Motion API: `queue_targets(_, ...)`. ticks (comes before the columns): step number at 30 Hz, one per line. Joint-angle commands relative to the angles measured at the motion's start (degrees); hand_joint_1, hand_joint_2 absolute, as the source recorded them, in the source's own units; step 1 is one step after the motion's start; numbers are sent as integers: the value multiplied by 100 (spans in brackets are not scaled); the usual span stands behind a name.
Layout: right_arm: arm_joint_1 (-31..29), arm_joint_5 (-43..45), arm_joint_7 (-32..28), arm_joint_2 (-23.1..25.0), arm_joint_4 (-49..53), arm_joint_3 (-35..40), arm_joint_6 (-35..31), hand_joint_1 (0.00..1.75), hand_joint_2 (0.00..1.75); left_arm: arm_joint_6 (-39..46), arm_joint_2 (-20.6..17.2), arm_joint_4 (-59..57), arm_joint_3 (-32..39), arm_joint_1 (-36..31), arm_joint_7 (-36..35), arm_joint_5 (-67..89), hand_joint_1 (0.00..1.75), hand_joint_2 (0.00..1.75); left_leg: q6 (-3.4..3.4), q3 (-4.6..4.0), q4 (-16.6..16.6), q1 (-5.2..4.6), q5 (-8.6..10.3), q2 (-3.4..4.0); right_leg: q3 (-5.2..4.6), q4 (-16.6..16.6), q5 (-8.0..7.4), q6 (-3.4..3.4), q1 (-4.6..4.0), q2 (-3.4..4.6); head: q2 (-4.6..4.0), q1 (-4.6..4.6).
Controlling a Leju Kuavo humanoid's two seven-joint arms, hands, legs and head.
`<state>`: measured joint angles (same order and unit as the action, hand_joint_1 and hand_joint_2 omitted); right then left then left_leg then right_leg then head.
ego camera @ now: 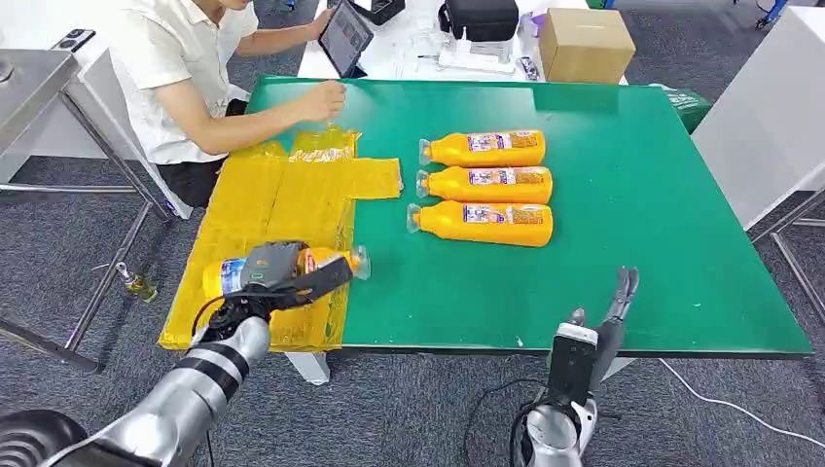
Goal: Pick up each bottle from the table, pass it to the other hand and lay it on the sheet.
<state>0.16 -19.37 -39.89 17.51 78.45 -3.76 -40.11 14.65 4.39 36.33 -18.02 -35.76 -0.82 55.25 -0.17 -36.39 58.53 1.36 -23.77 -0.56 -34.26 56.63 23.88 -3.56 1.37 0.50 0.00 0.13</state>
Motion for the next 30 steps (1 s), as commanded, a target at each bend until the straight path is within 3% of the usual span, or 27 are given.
queue_targets(1, -229, 160, -11, -387, -1017, 305, 11, 0, 0, -787, 252, -1357, 800, -349, 535, -752, 0, 175, 13, 46, -15, 1, -11, 14, 45, -22, 4, 17, -7, 4, 0, -2)
queue_targets(8, -287, 64, -11, -377, -1141, 232, 11, 0, 0, -768, 210, -1482, 840, -317, 517, -975, 0, 175, 10, 43, -13, 0, -6, 16, 42, -17, -2, 18, -5, 8, 0, 0)
queue_targets(20, -231, 128, -11, -463, -1132, 326, 11, 0, 0, -1221, 312, -1033, 1040, -179, 1272, -1906, 0, 175, 9, 60, -8, -3, -4, 3, 60, -10, 1, 9, 0, 0, 0, 0)
queue_targets(24, -117, -3, -11, -432, -994, 195, 11, 0, 0, -344, 540, -37, 846, 263, 2181, -2323, 0, 175, 13, 69, -15, -3, -5, 5, 71, -17, 2, 18, -3, -3, 0, 0)
queue_targets(27, -63, -50, -11, -428, -933, 183, 11, 0, 0, -109, 706, 1109, 495, 808, 2502, -2761, 0, 175, 9, 53, -6, -3, -6, -6, 54, -8, 6, 11, -1, -11, 0, -2)
queue_targets(30, -54, -62, -11, -417, -934, 179, 11, 0, 0, 54, 736, 1537, 358, 1008, 2665, -2903, 0, 175, 13, 50, -4, -1, -12, -7, 54, -10, 12, 16, -4, -15, 0, 0)
